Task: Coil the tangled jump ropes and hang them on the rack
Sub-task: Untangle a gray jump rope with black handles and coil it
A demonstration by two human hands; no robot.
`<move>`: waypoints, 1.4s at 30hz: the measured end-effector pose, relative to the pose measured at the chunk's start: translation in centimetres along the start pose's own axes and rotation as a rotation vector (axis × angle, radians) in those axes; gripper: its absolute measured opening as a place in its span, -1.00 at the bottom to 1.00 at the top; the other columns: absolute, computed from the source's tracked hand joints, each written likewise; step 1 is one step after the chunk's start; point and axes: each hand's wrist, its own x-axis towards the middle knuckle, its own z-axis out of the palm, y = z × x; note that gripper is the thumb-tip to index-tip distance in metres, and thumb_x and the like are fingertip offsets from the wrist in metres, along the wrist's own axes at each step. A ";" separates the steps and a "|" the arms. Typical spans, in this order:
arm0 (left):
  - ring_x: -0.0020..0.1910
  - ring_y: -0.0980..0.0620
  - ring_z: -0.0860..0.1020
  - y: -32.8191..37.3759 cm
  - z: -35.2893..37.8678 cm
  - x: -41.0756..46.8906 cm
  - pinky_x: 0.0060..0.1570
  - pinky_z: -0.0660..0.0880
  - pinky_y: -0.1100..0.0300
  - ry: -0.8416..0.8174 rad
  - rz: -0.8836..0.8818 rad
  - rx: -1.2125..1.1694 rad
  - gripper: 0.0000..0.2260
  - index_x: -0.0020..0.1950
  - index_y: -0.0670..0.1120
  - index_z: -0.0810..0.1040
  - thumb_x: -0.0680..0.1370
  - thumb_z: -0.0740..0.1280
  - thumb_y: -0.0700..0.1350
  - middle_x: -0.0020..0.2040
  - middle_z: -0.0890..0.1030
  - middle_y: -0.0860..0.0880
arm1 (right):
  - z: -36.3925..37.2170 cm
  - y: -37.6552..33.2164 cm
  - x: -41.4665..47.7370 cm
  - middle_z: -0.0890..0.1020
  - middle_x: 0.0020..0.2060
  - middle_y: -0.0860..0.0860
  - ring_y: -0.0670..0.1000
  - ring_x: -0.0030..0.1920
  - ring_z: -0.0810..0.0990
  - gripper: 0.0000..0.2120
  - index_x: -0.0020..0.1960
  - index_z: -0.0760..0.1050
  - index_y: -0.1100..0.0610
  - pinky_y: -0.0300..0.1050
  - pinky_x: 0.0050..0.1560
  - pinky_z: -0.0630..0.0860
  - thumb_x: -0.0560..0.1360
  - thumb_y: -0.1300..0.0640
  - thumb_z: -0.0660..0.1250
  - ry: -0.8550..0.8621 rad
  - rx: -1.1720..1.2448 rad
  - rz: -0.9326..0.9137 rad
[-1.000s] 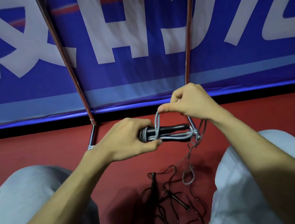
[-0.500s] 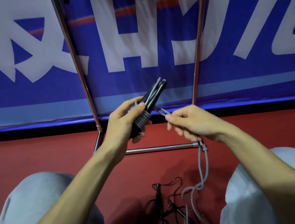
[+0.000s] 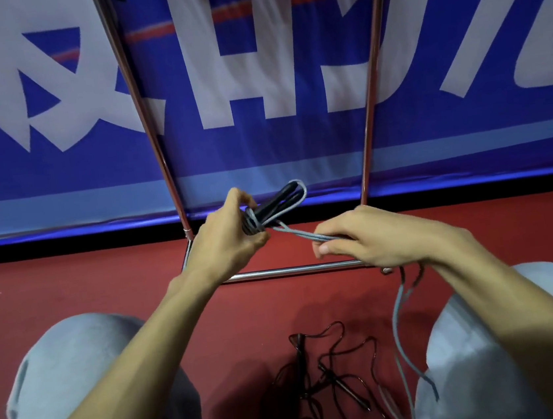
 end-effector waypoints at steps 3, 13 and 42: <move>0.11 -0.17 0.55 -0.1 0.7 0.0 -0.03 0.48 0.02 -0.123 0.135 0.341 -0.56 0.33 0.06 0.40 0.47 0.38 -0.03 0.13 0.55 -0.04 | 0.5 0.1 0.6 0.64 -0.24 0.00 -0.05 -0.25 0.55 -0.82 -0.05 0.58 0.07 -0.01 -0.12 0.49 0.58 0.02 0.25 0.138 -0.049 -0.086; -0.18 0.02 0.49 2.6 0.9 -1.6 -0.29 0.28 0.14 -0.140 0.359 0.383 -0.42 -0.12 0.00 0.47 0.28 0.23 0.51 -0.20 0.51 0.10 | -0.2 1.7 1.1 0.53 -0.51 -0.08 -0.09 -0.40 0.44 -0.61 -0.32 0.60 0.05 -0.08 -0.29 0.46 0.20 -0.28 0.51 0.766 0.139 0.265; -0.41 0.22 0.42 1.7 -0.4 -0.3 -0.33 0.36 0.31 0.086 0.057 -0.265 -0.86 -0.06 -0.03 0.48 0.46 0.40 -0.08 -0.36 0.51 0.12 | 0.2 -0.5 0.0 0.50 -0.63 -0.06 0.13 -0.46 0.65 -0.75 -0.03 0.39 0.19 -0.21 -0.46 0.45 0.59 -0.01 0.22 -0.261 0.219 0.253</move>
